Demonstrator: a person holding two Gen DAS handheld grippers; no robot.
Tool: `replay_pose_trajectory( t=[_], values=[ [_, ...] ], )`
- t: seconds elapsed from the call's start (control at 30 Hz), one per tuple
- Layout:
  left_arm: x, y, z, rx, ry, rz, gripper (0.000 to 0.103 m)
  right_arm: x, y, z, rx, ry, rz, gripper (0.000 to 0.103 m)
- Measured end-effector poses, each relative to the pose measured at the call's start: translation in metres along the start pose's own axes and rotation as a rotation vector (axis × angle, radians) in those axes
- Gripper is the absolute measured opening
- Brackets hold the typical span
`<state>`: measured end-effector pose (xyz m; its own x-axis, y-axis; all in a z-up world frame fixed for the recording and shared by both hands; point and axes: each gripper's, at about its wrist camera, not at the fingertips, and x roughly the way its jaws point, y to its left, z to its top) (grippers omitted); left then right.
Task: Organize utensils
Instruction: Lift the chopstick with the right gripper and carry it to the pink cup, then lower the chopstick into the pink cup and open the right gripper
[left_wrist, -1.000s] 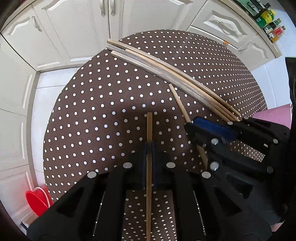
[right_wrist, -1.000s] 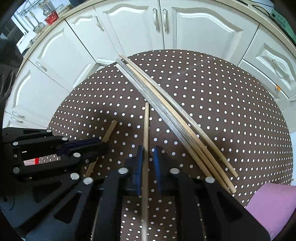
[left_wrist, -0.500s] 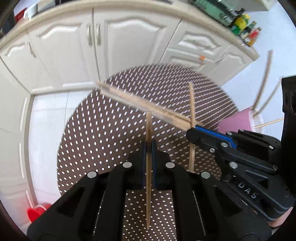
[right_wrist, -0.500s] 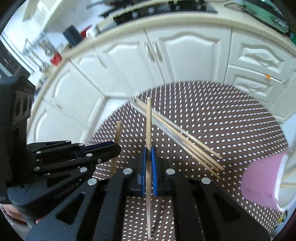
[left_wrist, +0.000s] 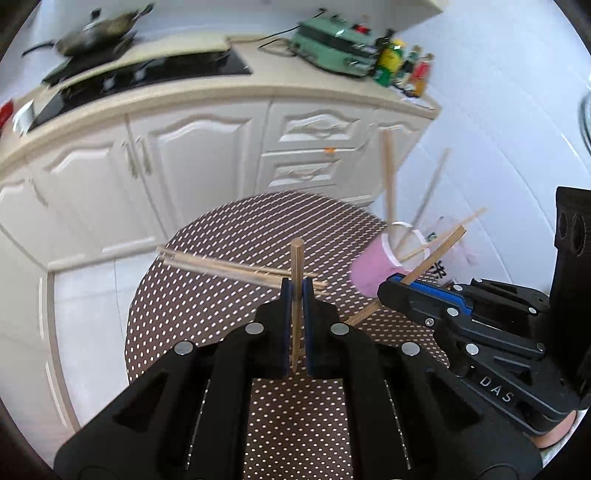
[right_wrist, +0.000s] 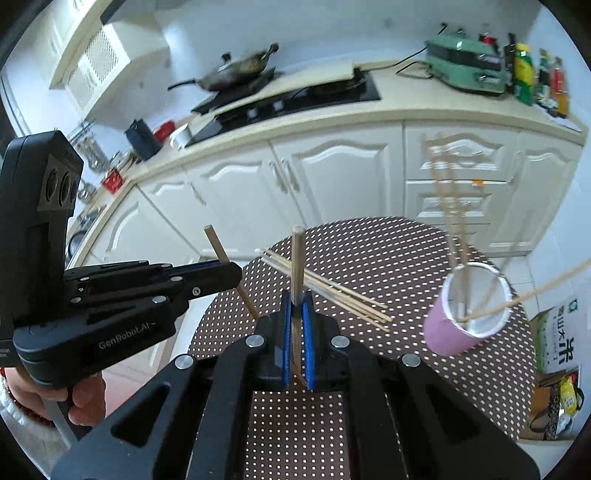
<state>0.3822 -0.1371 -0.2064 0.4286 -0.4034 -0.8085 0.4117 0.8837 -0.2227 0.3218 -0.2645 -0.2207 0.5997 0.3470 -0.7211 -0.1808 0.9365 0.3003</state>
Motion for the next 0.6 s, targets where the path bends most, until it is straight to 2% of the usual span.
replay_pose_trajectory(
  t=[0.3, 0.6],
  values=[
    [-0.036, -0.039, 0.024, 0.097, -0.1, -0.048, 0.006, -0.073, -0.017, 0.005, 0.039, -0.151, -0.097, 0.005],
    [-0.053, -0.074, 0.061, 0.143, -0.206, -0.102, 0.006, -0.113, -0.045, 0.021, 0.061, -0.264, -0.187, 0.005]
  ],
)
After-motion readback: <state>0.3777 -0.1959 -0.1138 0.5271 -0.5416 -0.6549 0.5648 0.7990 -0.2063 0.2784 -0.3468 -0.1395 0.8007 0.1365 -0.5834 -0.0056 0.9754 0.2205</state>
